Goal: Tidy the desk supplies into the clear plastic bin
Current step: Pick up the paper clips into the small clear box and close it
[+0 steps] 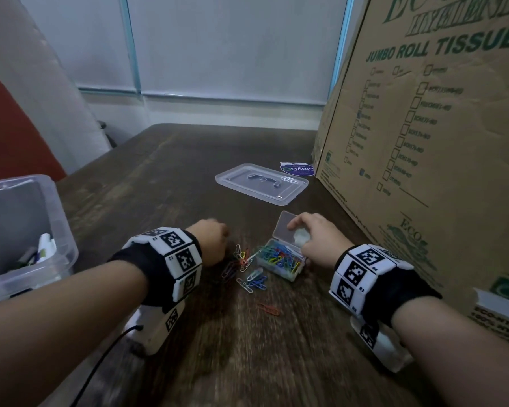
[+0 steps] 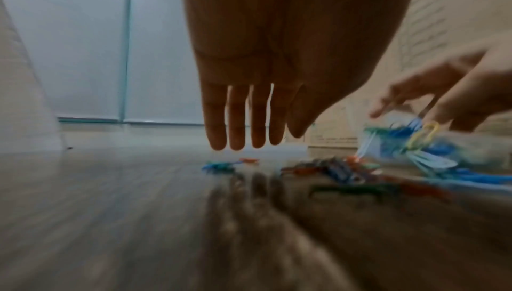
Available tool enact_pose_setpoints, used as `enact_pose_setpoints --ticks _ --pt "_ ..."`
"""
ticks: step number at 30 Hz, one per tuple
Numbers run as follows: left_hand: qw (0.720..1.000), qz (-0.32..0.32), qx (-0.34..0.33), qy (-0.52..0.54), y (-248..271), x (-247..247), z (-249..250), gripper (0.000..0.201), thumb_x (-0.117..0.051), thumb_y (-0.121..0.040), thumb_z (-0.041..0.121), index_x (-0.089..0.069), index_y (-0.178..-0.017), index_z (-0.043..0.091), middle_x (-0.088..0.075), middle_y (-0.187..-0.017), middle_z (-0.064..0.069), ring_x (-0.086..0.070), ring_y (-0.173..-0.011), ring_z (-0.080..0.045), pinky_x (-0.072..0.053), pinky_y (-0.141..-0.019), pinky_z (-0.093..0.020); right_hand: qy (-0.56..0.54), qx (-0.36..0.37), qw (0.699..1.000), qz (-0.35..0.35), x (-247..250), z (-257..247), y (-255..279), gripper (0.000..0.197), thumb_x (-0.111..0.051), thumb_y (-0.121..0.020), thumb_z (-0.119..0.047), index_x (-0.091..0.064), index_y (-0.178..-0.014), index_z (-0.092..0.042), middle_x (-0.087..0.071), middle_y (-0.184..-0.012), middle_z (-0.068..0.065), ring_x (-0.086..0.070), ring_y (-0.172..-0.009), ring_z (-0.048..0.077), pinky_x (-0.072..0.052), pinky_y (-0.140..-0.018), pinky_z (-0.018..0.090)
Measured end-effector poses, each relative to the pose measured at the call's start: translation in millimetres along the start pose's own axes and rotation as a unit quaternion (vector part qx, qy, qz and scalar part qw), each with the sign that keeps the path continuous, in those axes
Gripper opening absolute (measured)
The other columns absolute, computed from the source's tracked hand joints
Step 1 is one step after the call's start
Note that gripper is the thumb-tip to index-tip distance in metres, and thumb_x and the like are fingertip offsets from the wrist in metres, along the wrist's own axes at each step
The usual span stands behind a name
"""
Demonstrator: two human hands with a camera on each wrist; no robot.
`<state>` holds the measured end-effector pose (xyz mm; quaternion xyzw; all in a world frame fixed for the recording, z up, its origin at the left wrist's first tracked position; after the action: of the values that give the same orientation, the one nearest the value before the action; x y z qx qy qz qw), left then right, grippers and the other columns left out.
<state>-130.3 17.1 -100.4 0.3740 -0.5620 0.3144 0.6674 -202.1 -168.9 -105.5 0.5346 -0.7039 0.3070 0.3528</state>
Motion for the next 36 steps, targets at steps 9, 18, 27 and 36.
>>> enact_pose_setpoints --ticks 9,18,27,36 --pt "0.977 -0.152 -0.113 0.095 26.3 -9.2 27.0 0.050 -0.034 -0.100 0.034 -0.022 -0.148 0.031 -0.032 -0.153 0.004 -0.032 -0.139 -0.016 -0.023 -0.116 -0.026 -0.001 -0.061 0.993 0.104 9.6 9.1 -3.3 0.035 -0.044 -0.085 0.003 -0.053 -0.116 -0.009 -0.042 -0.128 0.013 -0.048 -0.113 0.027 -0.033 -0.083 0.020" --pt "0.995 -0.088 0.056 0.005 13.5 -18.9 -4.3 0.062 -0.031 -0.098 0.044 -0.027 -0.144 0.003 -0.024 -0.153 -0.014 -0.027 -0.142 -0.026 -0.025 -0.115 -0.034 -0.037 -0.071 0.987 0.138 14.4 10.7 -1.5 0.027 -0.050 -0.085 -0.006 -0.058 -0.111 -0.008 -0.046 -0.114 0.009 -0.050 -0.105 0.025 -0.045 -0.096 0.039" --pt "0.984 0.022 0.026 0.177 15.5 6.0 26.7 0.063 -0.040 -0.095 0.048 -0.032 -0.143 0.008 -0.044 -0.144 -0.011 -0.046 -0.130 -0.025 -0.038 -0.108 -0.034 -0.067 -0.029 0.988 0.134 16.9 6.3 3.6 0.036 -0.061 -0.078 -0.003 -0.056 -0.113 -0.010 -0.042 -0.109 0.002 -0.046 -0.098 0.016 -0.053 -0.087 0.044" --pt "0.857 0.036 0.048 0.512 1.7 8.8 47.0 0.025 -0.061 -0.089 0.017 -0.068 -0.107 0.001 -0.066 -0.087 -0.008 -0.060 -0.077 -0.016 -0.053 -0.090 -0.033 -0.104 0.009 0.993 0.056 19.2 -3.7 13.7 0.026 -0.062 -0.077 -0.007 -0.056 -0.096 -0.024 -0.055 -0.115 0.008 -0.061 -0.098 0.027 -0.054 -0.080 0.036"
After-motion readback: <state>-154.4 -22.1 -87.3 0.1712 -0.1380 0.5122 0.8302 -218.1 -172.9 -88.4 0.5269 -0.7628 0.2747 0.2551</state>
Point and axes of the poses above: each hand's wrist, its own y-axis away from the middle knuckle, its own x-axis out of the back of the hand, z = x × y, the point moved 1 cm from there along -y, towards the middle knuckle
